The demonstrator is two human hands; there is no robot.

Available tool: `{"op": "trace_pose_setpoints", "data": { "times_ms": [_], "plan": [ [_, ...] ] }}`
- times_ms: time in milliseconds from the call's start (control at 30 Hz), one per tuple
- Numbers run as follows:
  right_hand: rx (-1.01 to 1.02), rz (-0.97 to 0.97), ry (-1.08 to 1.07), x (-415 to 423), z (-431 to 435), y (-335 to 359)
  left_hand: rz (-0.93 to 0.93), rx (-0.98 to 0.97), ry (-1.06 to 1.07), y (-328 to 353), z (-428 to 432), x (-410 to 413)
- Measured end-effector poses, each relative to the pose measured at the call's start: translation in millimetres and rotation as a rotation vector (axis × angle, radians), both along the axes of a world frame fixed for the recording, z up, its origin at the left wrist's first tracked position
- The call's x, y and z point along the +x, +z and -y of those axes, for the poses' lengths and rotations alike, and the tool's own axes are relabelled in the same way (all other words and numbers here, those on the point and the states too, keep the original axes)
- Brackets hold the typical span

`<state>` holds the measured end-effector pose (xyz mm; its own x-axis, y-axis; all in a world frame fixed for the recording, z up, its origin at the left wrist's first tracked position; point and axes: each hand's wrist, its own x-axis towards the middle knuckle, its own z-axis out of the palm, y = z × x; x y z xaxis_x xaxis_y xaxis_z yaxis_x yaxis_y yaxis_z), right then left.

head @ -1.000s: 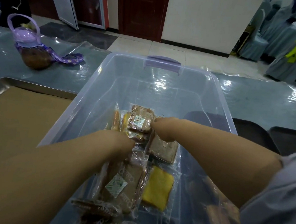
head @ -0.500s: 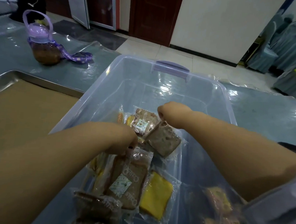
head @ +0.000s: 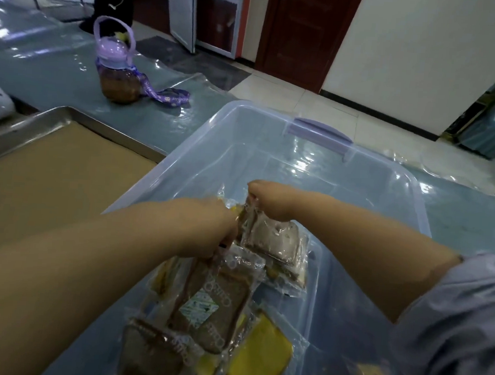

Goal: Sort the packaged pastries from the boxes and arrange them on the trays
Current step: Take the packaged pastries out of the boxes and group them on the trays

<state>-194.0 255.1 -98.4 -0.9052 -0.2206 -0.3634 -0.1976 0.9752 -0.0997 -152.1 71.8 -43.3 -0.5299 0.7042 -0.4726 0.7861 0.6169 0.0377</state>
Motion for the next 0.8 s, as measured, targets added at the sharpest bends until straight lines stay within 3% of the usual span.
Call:
{"op": "trace_pose_setpoints", "data": {
  "times_ms": [267, 533, 800],
  "plan": [
    [-0.09, 0.072, -0.1, -5, 13, -5, -0.04, 0.014, 0.047, -5, 4, -2],
    [-0.015, 0.144, -0.136, 12, 7, 15, -0.05, 0.031, 0.053, -2, 10, 3],
    [-0.038, 0.035, -0.255, 49, -5, 66, 0.044, 0.068, 0.07, 17, 21, 14]
  ]
}}
